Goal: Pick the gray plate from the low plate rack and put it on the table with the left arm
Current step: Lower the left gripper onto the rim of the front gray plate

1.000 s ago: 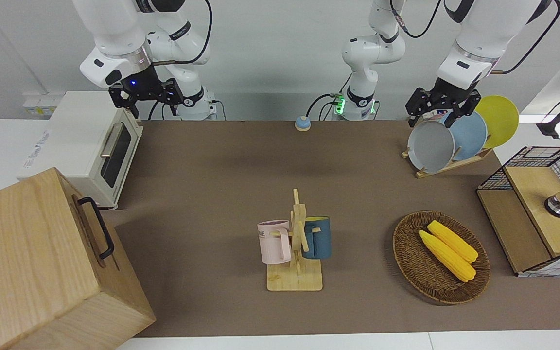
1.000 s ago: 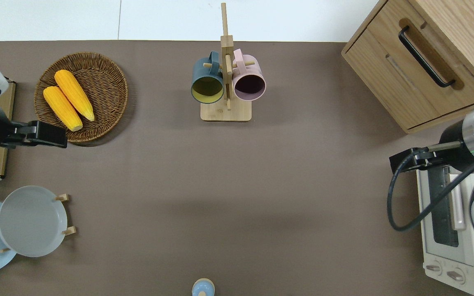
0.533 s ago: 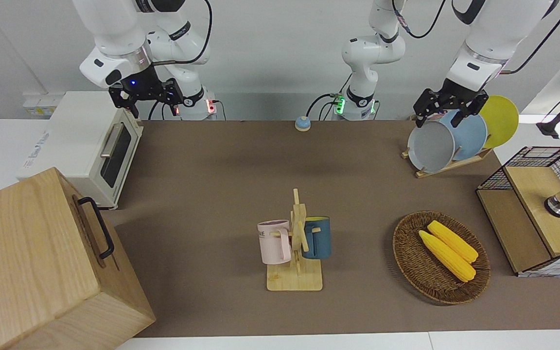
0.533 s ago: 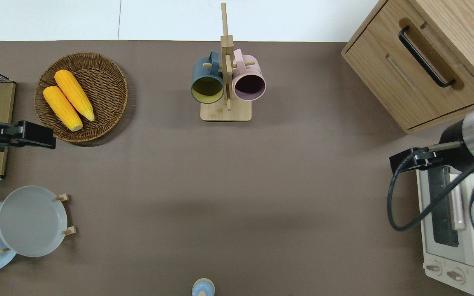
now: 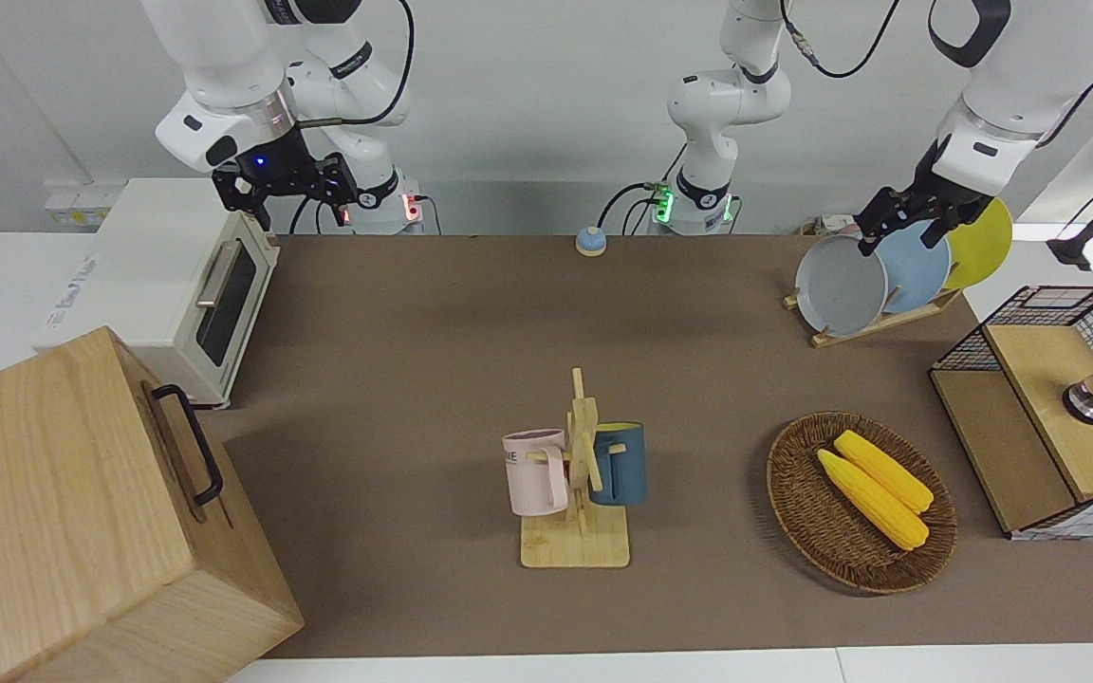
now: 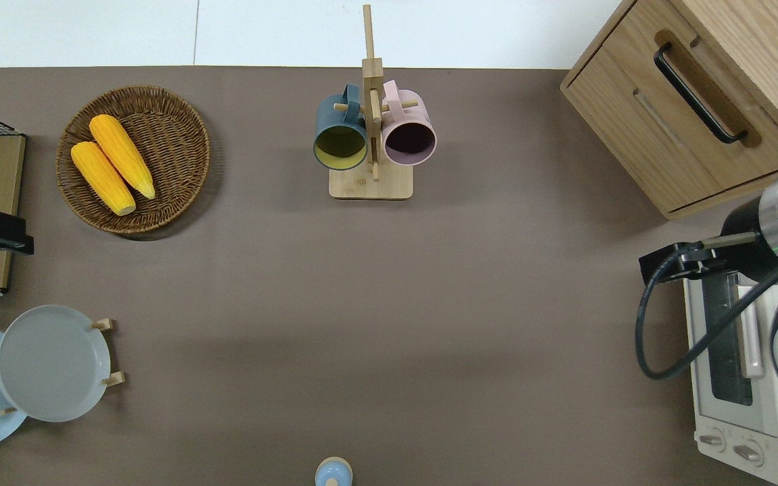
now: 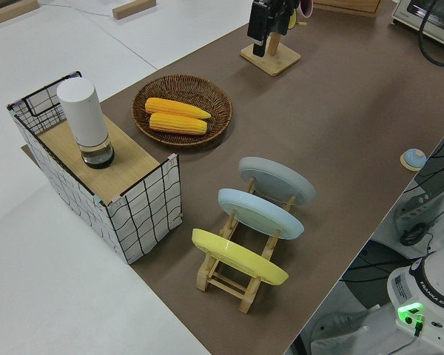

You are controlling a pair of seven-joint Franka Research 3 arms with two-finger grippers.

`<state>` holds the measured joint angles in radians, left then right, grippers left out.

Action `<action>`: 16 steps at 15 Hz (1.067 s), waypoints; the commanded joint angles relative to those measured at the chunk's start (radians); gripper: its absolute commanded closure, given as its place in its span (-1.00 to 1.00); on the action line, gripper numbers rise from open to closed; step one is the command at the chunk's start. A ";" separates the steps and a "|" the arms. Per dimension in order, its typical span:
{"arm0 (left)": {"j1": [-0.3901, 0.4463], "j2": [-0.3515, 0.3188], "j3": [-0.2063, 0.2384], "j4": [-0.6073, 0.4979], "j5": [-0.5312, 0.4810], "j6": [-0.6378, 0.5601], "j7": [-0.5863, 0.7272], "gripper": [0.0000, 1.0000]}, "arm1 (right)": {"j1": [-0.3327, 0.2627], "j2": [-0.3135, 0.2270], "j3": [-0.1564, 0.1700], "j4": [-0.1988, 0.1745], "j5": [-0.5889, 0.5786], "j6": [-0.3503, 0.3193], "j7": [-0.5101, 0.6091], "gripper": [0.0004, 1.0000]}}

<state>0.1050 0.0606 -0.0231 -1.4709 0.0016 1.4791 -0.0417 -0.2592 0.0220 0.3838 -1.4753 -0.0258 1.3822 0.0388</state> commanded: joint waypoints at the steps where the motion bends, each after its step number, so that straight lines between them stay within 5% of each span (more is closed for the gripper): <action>1: 0.001 -0.065 0.035 -0.109 0.021 0.024 0.016 -1.00 | -0.023 -0.002 0.021 0.007 -0.006 -0.011 0.012 -0.97; 16: 0.094 -0.260 0.066 -0.589 0.041 0.357 0.101 -1.00 | -0.023 -0.002 0.021 0.007 -0.006 -0.012 0.012 -0.97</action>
<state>0.1800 -0.1150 0.0413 -1.9177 0.0268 1.7536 0.0454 -0.2592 0.0220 0.3838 -1.4753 -0.0258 1.3822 0.0388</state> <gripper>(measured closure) 0.000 0.013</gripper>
